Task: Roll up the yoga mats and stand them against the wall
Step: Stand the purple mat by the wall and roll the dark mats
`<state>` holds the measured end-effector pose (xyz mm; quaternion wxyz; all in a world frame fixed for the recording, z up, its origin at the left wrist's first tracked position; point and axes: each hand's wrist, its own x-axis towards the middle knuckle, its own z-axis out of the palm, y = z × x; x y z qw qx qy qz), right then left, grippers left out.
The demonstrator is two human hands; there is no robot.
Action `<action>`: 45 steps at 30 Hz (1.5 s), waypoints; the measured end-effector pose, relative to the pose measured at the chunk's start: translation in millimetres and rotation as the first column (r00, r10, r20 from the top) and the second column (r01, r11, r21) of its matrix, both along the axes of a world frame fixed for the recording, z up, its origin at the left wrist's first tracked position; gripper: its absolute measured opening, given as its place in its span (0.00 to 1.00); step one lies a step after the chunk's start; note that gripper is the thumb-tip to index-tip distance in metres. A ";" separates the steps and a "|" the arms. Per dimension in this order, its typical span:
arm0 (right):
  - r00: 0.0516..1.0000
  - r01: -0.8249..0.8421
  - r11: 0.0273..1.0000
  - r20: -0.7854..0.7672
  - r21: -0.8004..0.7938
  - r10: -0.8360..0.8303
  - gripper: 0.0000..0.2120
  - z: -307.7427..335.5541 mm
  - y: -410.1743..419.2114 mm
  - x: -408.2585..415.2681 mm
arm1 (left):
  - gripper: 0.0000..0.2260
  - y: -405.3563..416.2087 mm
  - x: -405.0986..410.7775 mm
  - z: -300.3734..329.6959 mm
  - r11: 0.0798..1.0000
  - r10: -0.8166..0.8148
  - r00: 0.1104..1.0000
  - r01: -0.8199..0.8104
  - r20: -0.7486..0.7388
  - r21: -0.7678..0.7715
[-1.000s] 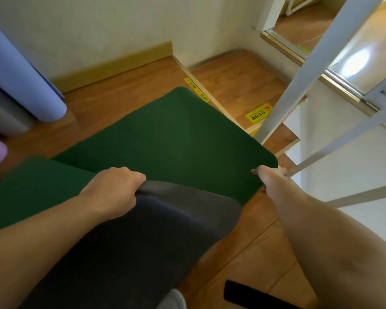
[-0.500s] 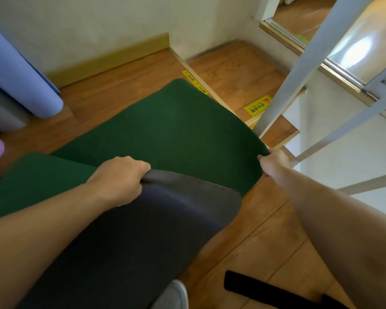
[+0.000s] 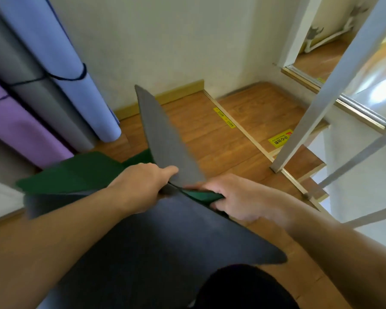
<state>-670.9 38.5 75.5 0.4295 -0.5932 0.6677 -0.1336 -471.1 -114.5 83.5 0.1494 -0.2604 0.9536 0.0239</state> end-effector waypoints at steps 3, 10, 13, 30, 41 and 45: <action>1.000 0.023 1.000 -0.011 -0.005 -0.023 0.09 52.4 1.2 29.4 | 0.04 1.1 30.7 40.4 0.989 0.145 0.989 -0.144 -0.041 0.024; 0.739 -0.235 0.961 -0.669 -0.146 0.079 0.09 176.0 -7.0 139.0 | 0.15 55.5 62.3 157.1 0.976 0.132 0.985 -0.149 -0.109 -0.161; 0.639 -0.315 0.910 -0.770 -0.269 -0.006 0.08 221.9 -5.0 161.4 | 0.11 69.0 94.0 211.0 0.944 0.152 0.977 -0.188 -0.148 -0.270; 0.614 -0.681 0.181 -0.688 -0.710 -0.387 0.15 392.8 -13.3 323.8 | 0.09 138.1 302.2 406.3 0.482 0.255 0.899 -0.437 -0.356 -0.759; 0.638 -0.696 0.073 -0.662 -0.714 -0.394 0.15 394.1 -42.2 347.7 | 0.05 115.2 333.8 400.0 0.486 0.266 0.852 -0.523 -0.451 -0.700; 0.620 -0.680 0.201 -0.700 -0.705 -0.356 0.18 341.3 -61.3 336.0 | 0.07 97.0 332.4 354.1 0.570 0.317 0.849 -0.527 -0.423 -0.630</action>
